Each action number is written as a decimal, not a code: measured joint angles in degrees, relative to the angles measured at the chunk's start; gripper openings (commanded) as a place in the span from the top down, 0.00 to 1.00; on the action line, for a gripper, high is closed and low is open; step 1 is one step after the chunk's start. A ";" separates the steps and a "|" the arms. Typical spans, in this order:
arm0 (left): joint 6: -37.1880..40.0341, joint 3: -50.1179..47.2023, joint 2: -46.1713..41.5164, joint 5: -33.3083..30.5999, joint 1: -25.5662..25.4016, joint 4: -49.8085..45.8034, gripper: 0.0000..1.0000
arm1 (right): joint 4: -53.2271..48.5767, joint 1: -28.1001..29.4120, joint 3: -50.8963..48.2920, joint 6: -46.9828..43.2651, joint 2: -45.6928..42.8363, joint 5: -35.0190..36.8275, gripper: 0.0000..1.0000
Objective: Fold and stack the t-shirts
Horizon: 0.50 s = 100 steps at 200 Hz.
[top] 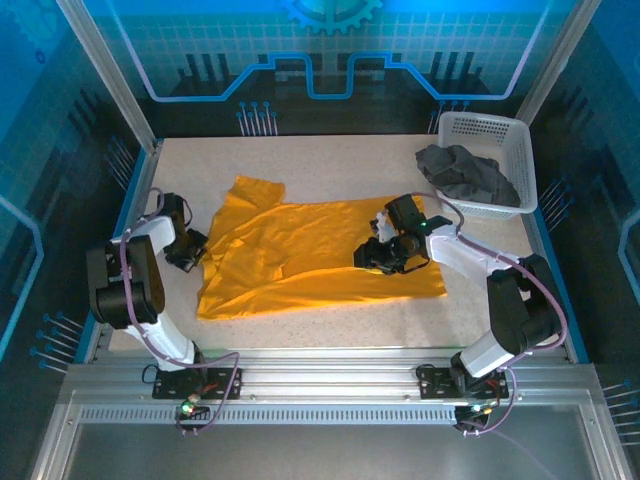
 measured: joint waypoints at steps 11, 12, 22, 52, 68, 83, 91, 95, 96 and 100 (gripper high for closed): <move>0.33 1.05 0.94 0.07 0.20 0.66 1.00 | -0.48 0.02 0.00 0.00 0.11 0.24 0.59; 0.35 1.20 1.07 0.09 0.22 0.83 1.00 | -0.52 0.00 0.00 0.00 0.11 0.24 0.59; 0.72 2.40 2.14 0.04 0.37 1.62 1.00 | -1.01 0.02 0.00 0.00 0.39 0.42 0.59; 3.13 7.30 5.75 -0.15 0.63 2.71 1.00 | -1.95 0.04 0.00 0.02 1.55 1.33 0.59; 4.39 9.64 7.02 -0.55 0.66 2.54 1.00 | -2.43 0.04 0.00 0.00 2.34 1.60 0.59; 5.25 11.30 7.56 -1.38 0.68 1.97 0.77 | -2.95 0.04 0.00 0.02 2.99 2.03 0.59; 5.64 11.85 7.61 -2.12 0.68 1.62 0.71 | -3.26 0.09 0.00 0.00 3.19 2.62 0.59; 6.03 12.02 7.58 -2.64 0.68 1.40 0.68 | -3.37 0.09 0.00 0.00 3.26 2.86 0.59; 6.03 12.02 7.58 -2.73 0.68 1.38 0.67 | -3.41 0.11 0.00 0.00 3.26 2.95 0.59; 5.95 12.13 7.52 -3.32 0.68 1.11 0.64 | -3.50 0.11 0.00 0.00 3.30 3.17 0.59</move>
